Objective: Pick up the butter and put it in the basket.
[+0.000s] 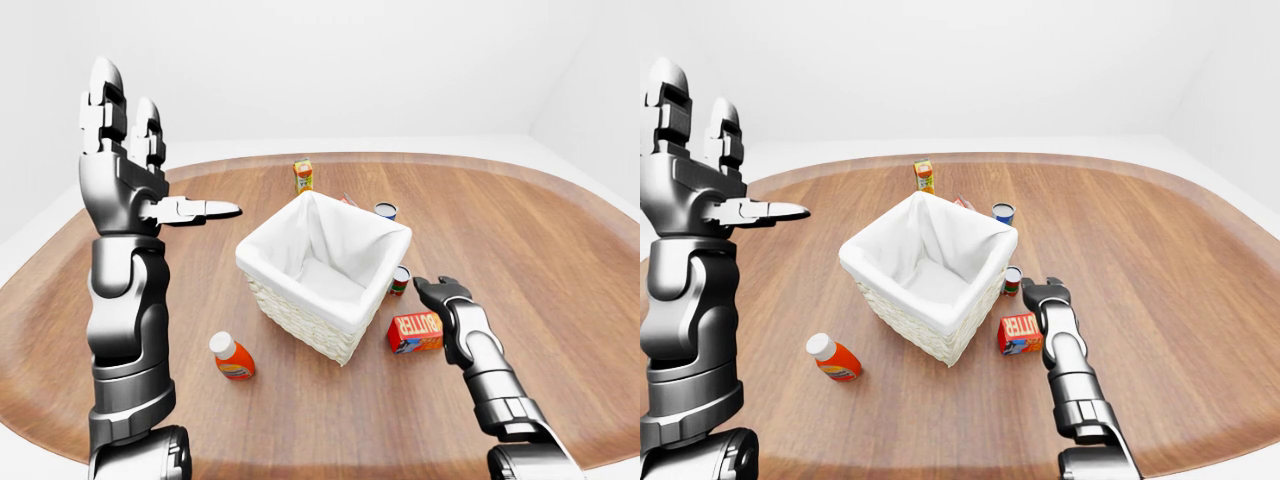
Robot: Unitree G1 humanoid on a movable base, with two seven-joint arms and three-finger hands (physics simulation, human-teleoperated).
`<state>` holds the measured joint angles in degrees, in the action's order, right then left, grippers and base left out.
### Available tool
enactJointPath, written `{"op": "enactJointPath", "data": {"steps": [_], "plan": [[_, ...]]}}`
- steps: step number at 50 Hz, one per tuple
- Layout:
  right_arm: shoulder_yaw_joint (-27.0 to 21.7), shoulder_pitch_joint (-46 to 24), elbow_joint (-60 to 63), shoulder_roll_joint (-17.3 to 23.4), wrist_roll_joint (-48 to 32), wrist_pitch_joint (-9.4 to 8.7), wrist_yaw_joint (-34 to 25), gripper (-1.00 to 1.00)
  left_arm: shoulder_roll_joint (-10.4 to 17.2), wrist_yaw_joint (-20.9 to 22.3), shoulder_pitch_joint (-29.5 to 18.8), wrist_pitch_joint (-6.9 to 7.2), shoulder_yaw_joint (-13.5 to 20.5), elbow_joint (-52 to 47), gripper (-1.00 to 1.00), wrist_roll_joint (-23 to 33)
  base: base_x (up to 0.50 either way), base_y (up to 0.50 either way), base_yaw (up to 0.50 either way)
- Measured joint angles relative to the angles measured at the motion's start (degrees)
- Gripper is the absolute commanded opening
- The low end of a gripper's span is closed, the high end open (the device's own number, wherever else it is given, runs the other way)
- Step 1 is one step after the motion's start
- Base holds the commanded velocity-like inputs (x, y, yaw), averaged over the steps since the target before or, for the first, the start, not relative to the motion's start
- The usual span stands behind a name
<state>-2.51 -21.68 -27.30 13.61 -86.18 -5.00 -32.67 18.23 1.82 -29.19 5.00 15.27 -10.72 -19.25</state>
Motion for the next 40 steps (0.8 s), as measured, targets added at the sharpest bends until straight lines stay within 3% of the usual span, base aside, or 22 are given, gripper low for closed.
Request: {"op": "enactJointPath", "data": {"steps": [23, 40], "plan": [[5.03, -13.11, -32.73, 0.30, 13.73, 0.00, 19.29, 1.00, -0.07, 0.30, 0.10, 0.00, -0.09, 1.92, 1.00, 0.29, 0.00, 0.00, 0.00], [8.18, -17.35, -45.23, -0.52, 18.08, 0.00, 25.39, 1.00, -0.18, 0.61, -0.05, 0.00, -0.30, 3.53, 1.00, 0.41, 0.00, 0.00, 0.00]]}}
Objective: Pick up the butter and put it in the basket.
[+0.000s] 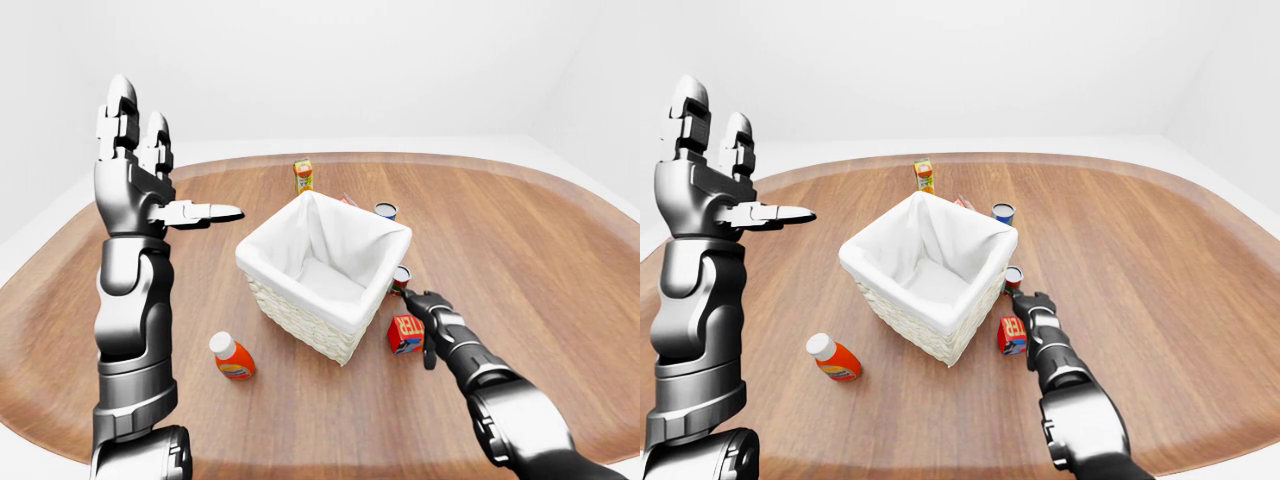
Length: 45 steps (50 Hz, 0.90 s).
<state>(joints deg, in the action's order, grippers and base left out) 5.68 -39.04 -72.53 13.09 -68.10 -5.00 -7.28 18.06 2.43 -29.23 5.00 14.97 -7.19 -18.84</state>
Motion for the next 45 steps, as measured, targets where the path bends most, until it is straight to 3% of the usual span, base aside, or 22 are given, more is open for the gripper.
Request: {"op": "enactJointPath", "data": {"steps": [23, 24, 25, 26, 45], "plan": [[0.34, -2.97, -5.74, -1.08, -0.22, 0.00, -1.42, 1.00, 0.16, 0.06, -0.01, 0.00, 0.15, 0.95, 1.00, -0.18, 0.00, 0.00, 0.00], [0.31, -3.03, -5.85, -1.12, -0.30, 0.00, -1.51, 0.58, 0.17, 0.07, -0.01, 0.00, 0.17, 1.02, 1.00, -0.19, 0.00, 0.00, 0.00], [0.52, -3.16, -5.84, -1.06, -0.75, 0.00, -1.39, -0.70, 0.19, 0.07, 0.00, 0.00, 0.18, 1.07, 1.00, -0.21, 0.00, 0.00, 0.00], [0.73, -3.30, -5.82, -1.00, -1.16, 0.00, -1.31, -0.98, 0.21, 0.06, 0.00, 0.00, 0.20, 1.11, 1.00, -0.22, 0.00, 0.00, 0.00], [-0.92, -3.57, -7.02, -1.64, 1.53, 0.00, -0.44, -1.00, 0.48, -0.19, 0.15, 0.00, 0.48, 1.82, 1.00, -0.47, 0.00, 0.00, 0.00]]}}
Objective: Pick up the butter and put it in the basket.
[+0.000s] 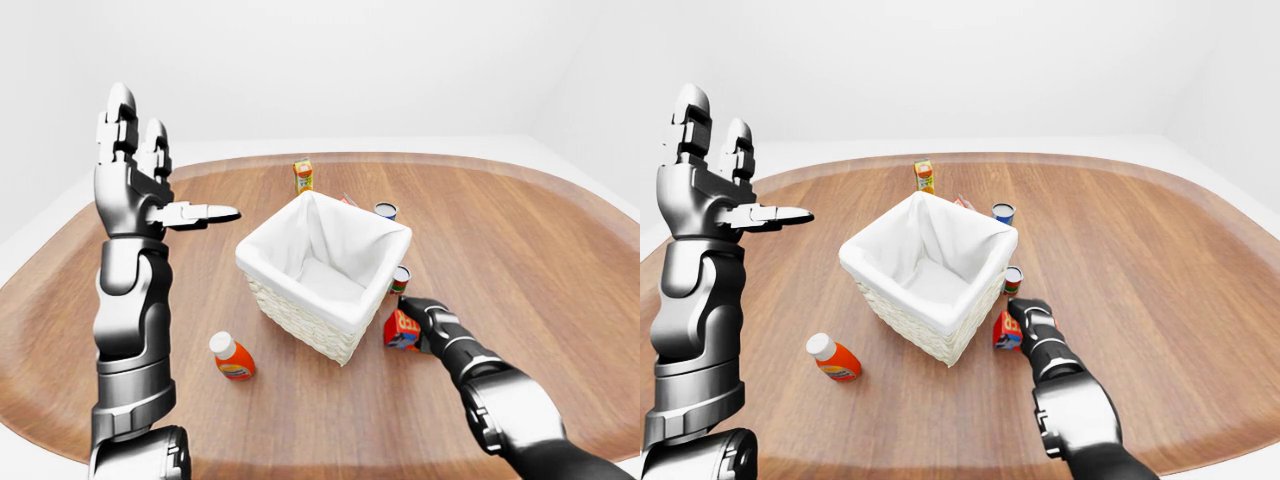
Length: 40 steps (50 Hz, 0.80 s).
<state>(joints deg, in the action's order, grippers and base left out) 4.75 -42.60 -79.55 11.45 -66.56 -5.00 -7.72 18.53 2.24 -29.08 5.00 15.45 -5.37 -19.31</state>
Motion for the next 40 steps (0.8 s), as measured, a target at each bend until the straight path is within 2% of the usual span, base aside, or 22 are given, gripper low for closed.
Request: {"op": "enactJointPath", "data": {"steps": [19, 40], "plan": [[-0.36, -0.27, 0.18, 0.28, 2.73, 0.00, 1.27, -1.00, -0.01, -0.42, 0.11, 0.00, 0.02, 0.07, 1.00, -0.08, 0.00, 0.00, 0.00], [1.50, 2.81, 6.17, 2.99, 0.44, 0.00, -3.91, -1.00, 0.27, -0.75, 0.50, 0.00, 0.45, -0.78, 1.00, -0.69, 0.00, 0.00, 0.00]]}}
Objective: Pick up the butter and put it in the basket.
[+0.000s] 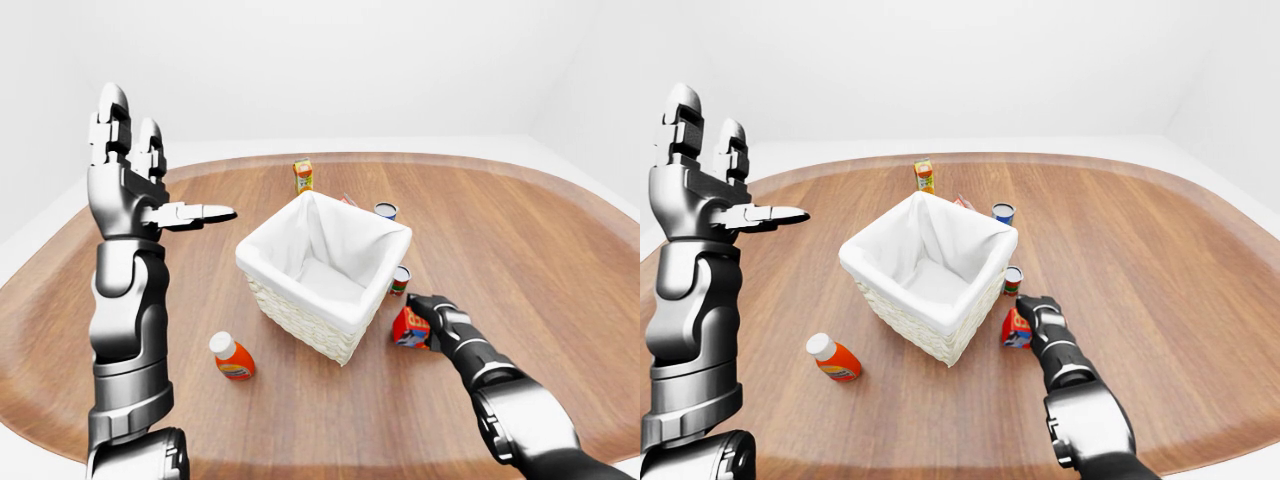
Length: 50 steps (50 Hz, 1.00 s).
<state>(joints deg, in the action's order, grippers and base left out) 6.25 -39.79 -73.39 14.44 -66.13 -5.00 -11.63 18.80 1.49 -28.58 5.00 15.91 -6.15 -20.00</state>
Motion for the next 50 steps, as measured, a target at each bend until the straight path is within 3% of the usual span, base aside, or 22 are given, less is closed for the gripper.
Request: {"op": "enactJointPath", "data": {"steps": [12, 33, 50], "plan": [[-1.65, 5.41, 15.76, 2.72, -5.03, 0.00, -9.47, -1.00, -0.02, -0.06, 0.44, 0.00, 0.14, -0.78, 1.00, -0.25, 0.00, 0.00, 0.00], [-8.83, 12.11, 43.34, 5.37, -14.27, 0.00, -28.17, -1.00, -0.04, -0.09, 0.74, 0.00, 0.31, -1.71, 1.00, -0.48, 0.00, 0.00, 0.00], [-12.54, 9.30, 52.35, 7.09, -14.35, 0.00, -28.38, -1.00, 0.21, -0.15, 0.91, 0.00, 0.65, -1.68, 1.00, -0.97, 0.00, 0.00, 0.00]]}}
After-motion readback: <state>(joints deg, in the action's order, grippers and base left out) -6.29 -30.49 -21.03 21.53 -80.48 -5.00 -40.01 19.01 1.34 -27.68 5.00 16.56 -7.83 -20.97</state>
